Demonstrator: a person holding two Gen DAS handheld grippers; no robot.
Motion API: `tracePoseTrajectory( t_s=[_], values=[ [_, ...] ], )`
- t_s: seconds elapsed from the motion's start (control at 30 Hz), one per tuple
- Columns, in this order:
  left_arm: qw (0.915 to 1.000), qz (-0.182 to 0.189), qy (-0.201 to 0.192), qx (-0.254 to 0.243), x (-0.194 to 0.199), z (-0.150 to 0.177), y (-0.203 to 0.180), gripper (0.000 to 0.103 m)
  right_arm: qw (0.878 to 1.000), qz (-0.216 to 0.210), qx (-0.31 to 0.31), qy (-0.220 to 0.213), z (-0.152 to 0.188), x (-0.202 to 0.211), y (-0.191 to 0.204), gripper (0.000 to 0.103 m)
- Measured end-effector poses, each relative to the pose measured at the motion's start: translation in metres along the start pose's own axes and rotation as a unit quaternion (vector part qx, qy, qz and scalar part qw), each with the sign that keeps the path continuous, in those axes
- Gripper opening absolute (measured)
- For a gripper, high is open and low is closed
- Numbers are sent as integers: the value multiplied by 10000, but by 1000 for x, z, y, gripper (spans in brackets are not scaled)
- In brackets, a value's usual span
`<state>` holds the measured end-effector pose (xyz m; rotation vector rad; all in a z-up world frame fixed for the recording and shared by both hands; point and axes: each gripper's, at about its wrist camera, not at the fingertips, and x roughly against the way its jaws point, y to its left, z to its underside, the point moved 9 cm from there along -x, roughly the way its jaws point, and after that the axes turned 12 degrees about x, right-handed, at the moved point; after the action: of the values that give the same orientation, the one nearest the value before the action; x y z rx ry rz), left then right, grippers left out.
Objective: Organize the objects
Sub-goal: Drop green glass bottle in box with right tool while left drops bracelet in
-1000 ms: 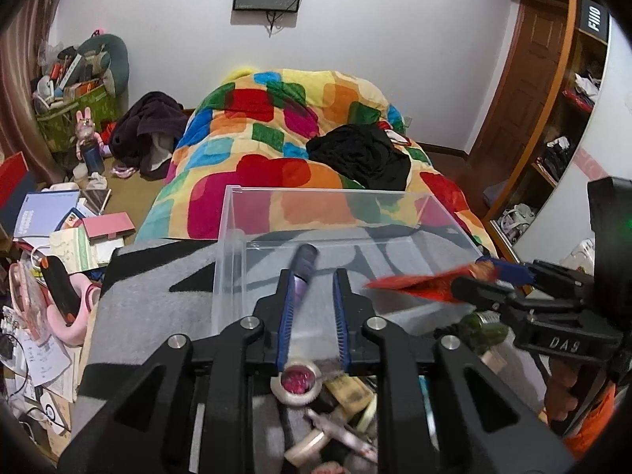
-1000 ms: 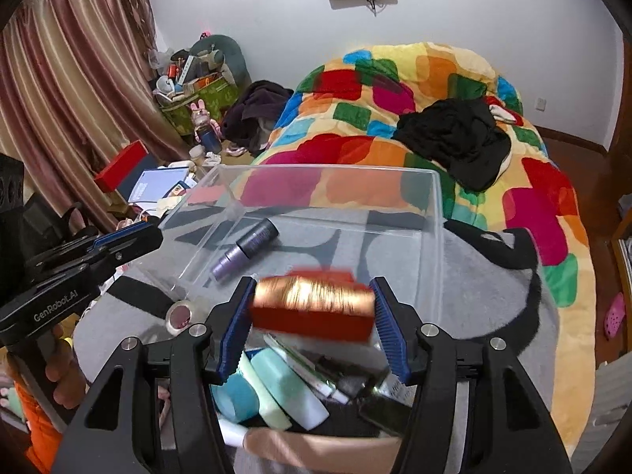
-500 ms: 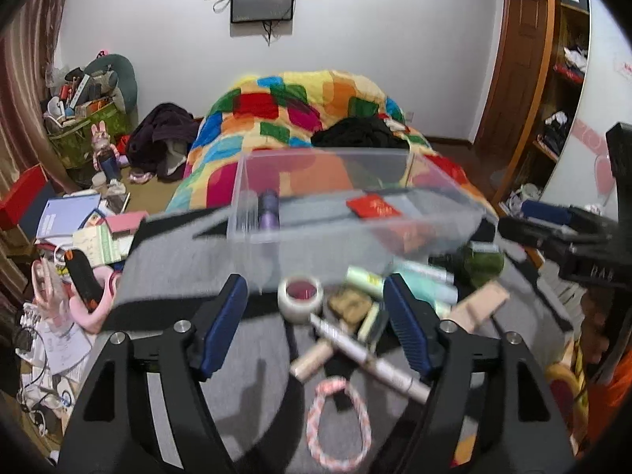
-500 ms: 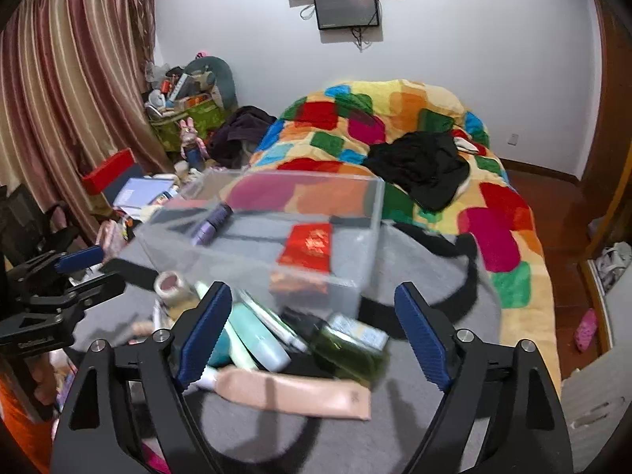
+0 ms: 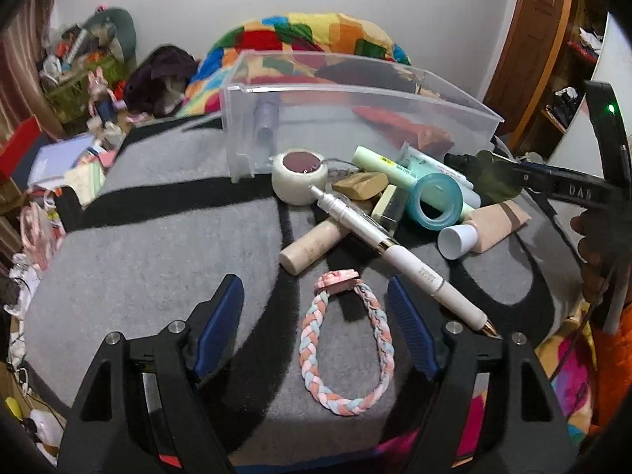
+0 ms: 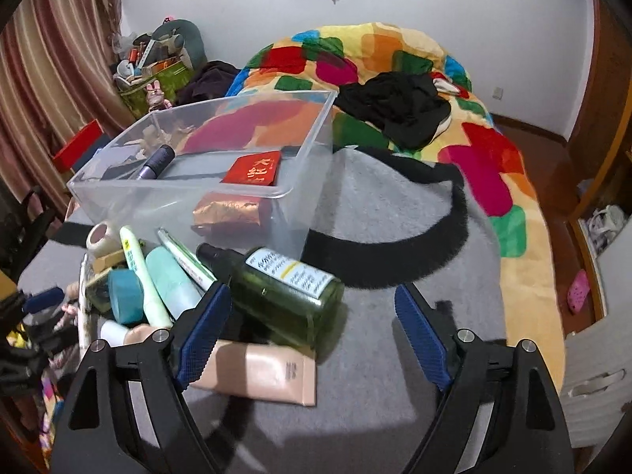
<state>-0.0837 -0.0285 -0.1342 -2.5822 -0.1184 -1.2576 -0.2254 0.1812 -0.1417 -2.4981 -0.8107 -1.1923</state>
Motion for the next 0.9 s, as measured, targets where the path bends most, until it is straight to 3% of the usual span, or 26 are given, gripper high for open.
tracePoseTrajectory(
  t_s=[0.13,0.2,0.27,0.4,0.53,0.63,0.9],
  values=[
    [9999,68,-53,-116,-1,2,-9,55,9994,-295,-188,-45,-2,-4,7,82],
    [9998,3,-108,-151,-3,0,-10,46,9993,-298,-203,-52,-2,-5,10,77],
    [9998,22,-153,-124,-4,-2,-11,40,9992,-339,-195,-49,-1,-4,13,61],
    [9997,57,-231,-35,-1,-2,-8,19,9992,-322,-238,-62,2,-2,13,61],
    [9995,105,-282,76,7,2,-1,17,9989,-353,-252,-174,5,9,16,61],
    [9993,102,-335,138,13,2,2,16,9987,-352,-254,-263,7,18,18,54],
    [9972,203,-703,130,37,-19,-3,16,9981,-307,-236,-482,2,34,22,54]
  ],
)
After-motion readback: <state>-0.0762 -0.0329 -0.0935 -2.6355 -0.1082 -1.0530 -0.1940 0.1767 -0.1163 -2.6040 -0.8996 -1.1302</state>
